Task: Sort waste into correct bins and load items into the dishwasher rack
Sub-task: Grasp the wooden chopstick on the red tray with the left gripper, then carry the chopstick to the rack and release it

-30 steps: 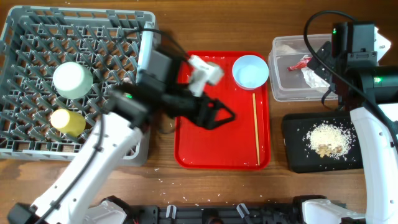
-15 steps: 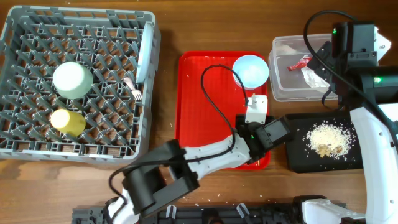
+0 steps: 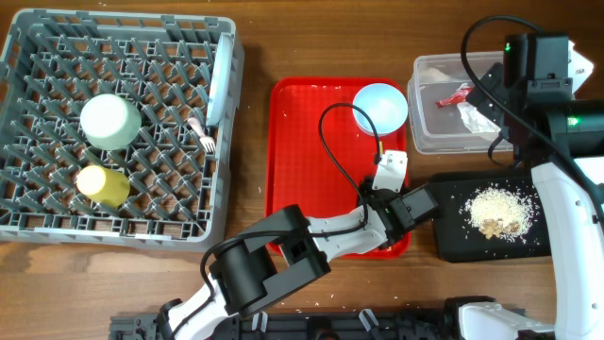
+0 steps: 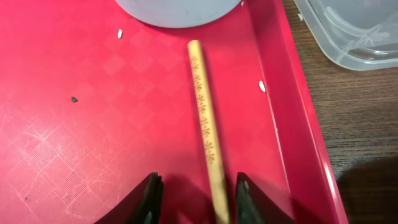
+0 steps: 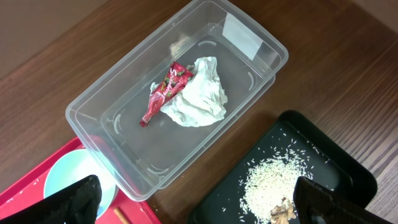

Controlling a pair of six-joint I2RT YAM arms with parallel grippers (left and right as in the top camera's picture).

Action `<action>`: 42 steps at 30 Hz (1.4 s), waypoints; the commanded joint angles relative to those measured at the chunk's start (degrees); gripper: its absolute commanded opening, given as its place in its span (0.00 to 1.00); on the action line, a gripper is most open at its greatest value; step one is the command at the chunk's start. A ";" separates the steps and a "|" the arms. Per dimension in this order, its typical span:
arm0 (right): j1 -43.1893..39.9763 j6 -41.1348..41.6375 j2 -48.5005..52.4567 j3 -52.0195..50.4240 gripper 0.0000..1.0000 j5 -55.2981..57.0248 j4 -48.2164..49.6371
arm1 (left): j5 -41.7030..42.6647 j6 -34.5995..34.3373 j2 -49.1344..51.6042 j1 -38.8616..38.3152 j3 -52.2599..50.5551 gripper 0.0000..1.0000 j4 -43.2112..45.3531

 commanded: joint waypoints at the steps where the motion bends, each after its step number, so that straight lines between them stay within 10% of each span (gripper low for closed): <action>1: -0.17 -0.17 0.11 0.63 1.00 1.16 0.13 | 2.27 0.22 2.71 -0.15 -0.02 0.24 -1.90; 3: -0.20 -0.17 0.11 0.63 1.00 1.14 0.13 | 2.43 0.22 2.47 -0.15 -0.02 0.04 -3.93; 14: -0.17 -0.17 0.15 0.63 1.00 1.16 0.13 | 2.82 0.83 -19.50 0.79 -0.02 0.04 -24.68; 18: -0.17 -0.15 0.46 0.63 1.00 1.16 0.13 | 7.30 20.00 -39.65 9.05 -0.02 0.04 -37.97; 24: -0.17 -0.20 0.46 0.63 1.00 1.16 0.13 | 41.48 43.85 -59.17 45.51 -0.02 0.04 -36.41; 29: -0.17 -0.20 0.46 0.63 1.00 1.16 0.13 | 51.63 55.93 -51.74 68.43 -0.04 0.04 -34.99; 36: -0.17 -0.20 0.46 0.63 1.00 1.16 0.13 | 54.34 55.91 -31.78 74.27 -0.04 0.04 -31.01; 41: -0.17 -0.17 0.46 0.63 1.00 1.16 0.15 | 54.31 55.49 -30.71 74.27 -0.02 1.00 -30.05; 42: -0.17 -0.17 0.46 0.63 1.00 1.16 0.13 | 54.31 55.45 -31.12 74.27 -0.02 1.00 -30.05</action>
